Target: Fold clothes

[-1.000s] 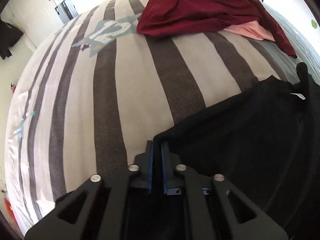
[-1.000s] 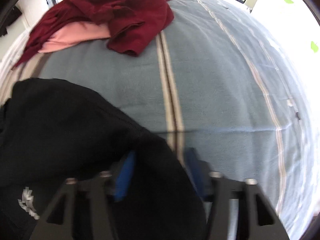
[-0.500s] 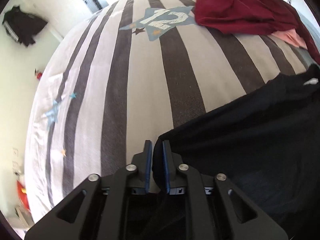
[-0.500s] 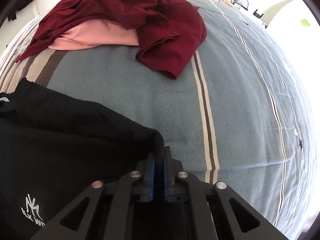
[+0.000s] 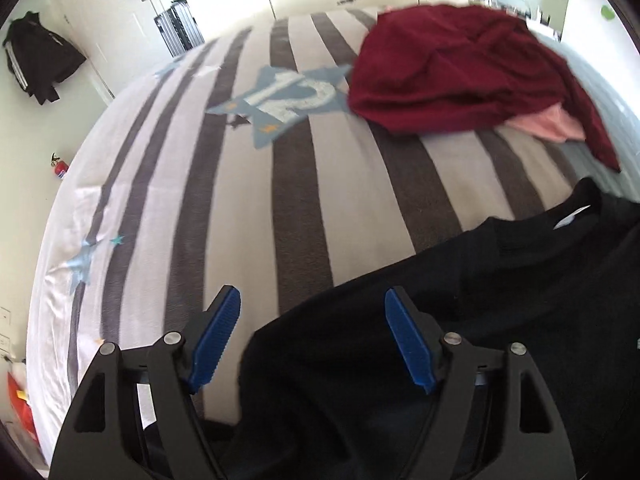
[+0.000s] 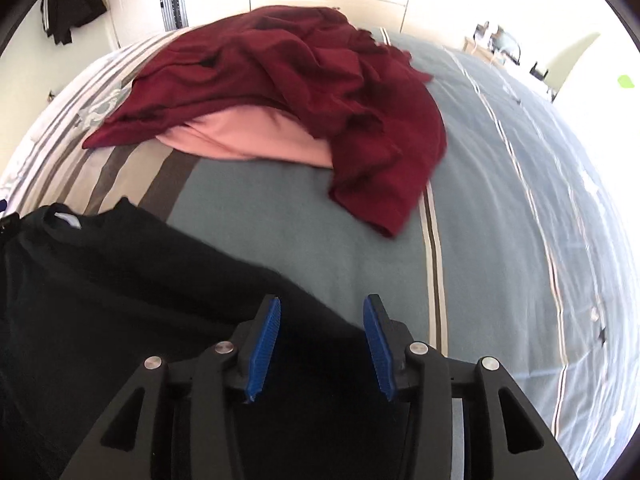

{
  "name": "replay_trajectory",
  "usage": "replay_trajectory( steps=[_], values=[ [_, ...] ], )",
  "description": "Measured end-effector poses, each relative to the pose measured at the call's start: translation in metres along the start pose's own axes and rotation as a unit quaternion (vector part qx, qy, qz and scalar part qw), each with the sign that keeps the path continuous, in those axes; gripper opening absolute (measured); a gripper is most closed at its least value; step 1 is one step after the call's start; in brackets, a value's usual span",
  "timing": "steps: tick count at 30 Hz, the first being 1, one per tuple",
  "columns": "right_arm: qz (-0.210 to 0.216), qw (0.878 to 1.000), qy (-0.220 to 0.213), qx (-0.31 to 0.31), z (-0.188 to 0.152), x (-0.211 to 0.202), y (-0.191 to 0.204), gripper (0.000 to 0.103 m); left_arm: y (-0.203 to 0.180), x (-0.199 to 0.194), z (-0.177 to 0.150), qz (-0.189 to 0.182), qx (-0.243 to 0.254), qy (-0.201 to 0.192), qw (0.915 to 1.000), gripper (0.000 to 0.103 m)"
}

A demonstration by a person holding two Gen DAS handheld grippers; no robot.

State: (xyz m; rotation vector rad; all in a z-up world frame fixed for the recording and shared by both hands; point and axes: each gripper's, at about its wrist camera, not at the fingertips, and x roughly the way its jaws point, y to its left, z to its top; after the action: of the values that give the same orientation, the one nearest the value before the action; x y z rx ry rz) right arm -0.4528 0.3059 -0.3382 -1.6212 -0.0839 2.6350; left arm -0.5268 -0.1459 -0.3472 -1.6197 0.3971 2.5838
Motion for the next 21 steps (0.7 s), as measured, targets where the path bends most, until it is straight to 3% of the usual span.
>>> replay_trajectory(
  steps=[2,6,7,8,11,18,21],
  values=[
    [-0.002,1.000,0.006,-0.002,0.012,0.011,0.012,0.052,-0.010,0.006,-0.009,-0.007,0.011,0.017,0.9998,0.057],
    [-0.028,0.999,0.043,-0.016,0.015,0.047,0.026,0.050,-0.021,0.006,-0.015,-0.014,0.031,0.004,0.9994,0.021],
    [-0.024,0.998,0.051,-0.012,0.014,0.054,0.025,0.041,-0.022,0.005,-0.013,-0.011,0.030,-0.001,0.9995,0.010],
    [-0.017,0.998,0.057,-0.005,0.013,0.060,0.024,0.017,-0.022,0.004,-0.012,-0.008,0.029,-0.006,0.9995,0.004],
    [-0.006,0.999,0.050,0.012,0.014,0.061,0.021,0.009,-0.017,-0.004,0.003,-0.016,0.009,-0.032,0.9993,0.004],
    [-0.050,0.997,-0.015,0.057,0.024,0.036,-0.006,0.007,-0.019,-0.033,0.044,-0.029,-0.018,-0.106,0.9938,0.000],
    [-0.064,0.995,-0.012,0.081,0.024,0.038,-0.019,0.011,-0.029,-0.010,0.050,0.004,-0.008,-0.054,0.9985,0.006]
  ],
)
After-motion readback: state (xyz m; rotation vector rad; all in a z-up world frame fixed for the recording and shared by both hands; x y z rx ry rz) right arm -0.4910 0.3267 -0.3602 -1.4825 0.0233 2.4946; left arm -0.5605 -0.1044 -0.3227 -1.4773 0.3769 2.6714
